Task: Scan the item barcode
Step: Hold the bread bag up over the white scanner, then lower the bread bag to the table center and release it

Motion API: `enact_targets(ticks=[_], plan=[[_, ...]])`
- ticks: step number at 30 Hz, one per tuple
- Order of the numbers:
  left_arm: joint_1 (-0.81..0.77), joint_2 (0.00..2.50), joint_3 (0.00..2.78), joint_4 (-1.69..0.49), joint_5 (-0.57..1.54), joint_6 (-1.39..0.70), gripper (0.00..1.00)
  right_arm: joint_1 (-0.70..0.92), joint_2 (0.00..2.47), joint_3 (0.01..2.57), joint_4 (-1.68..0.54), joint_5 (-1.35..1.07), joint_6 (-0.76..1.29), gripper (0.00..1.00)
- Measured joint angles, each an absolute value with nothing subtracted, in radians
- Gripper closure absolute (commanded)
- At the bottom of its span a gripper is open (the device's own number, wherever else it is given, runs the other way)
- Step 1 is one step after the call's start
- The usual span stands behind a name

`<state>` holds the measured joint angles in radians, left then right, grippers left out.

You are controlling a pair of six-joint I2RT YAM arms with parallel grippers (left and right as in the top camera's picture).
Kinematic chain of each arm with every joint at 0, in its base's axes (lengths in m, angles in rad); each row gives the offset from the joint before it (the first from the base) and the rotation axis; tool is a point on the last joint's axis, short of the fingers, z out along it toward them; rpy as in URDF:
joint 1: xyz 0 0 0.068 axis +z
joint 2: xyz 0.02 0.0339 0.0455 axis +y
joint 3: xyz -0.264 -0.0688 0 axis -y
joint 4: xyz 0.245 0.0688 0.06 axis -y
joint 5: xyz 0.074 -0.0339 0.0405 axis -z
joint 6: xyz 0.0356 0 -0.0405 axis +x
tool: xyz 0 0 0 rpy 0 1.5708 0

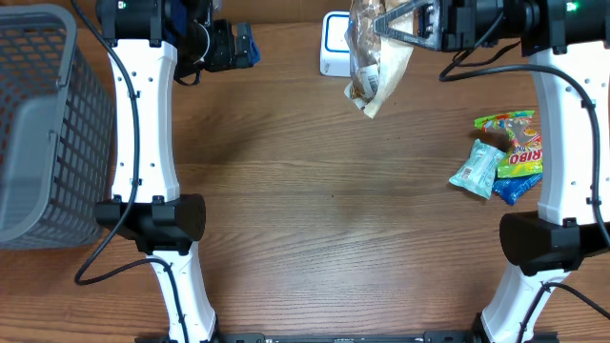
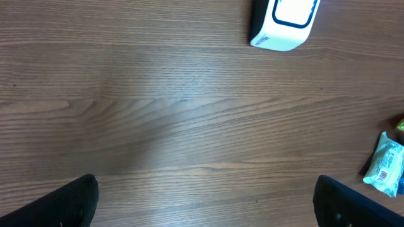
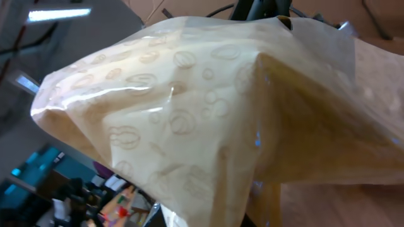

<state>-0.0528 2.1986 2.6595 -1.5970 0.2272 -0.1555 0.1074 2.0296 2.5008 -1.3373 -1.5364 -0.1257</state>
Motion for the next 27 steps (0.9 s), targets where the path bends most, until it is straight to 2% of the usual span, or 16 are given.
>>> enact_targets(ticks=[6,18,27], plan=[[-0.053,2.199,2.659,-1.597,0.227,-0.155,0.00,0.107,2.029,2.501,-1.342,-1.537,-0.245,0.97],[-0.053,2.199,2.659,-1.597,0.227,-0.155,0.00,0.107,2.029,2.501,-1.346,-1.536,-0.316,0.97],[-0.053,2.199,2.659,-1.597,0.227,-0.155,0.00,0.146,2.029,2.466,-1.591,-1.394,-0.418,0.96]])
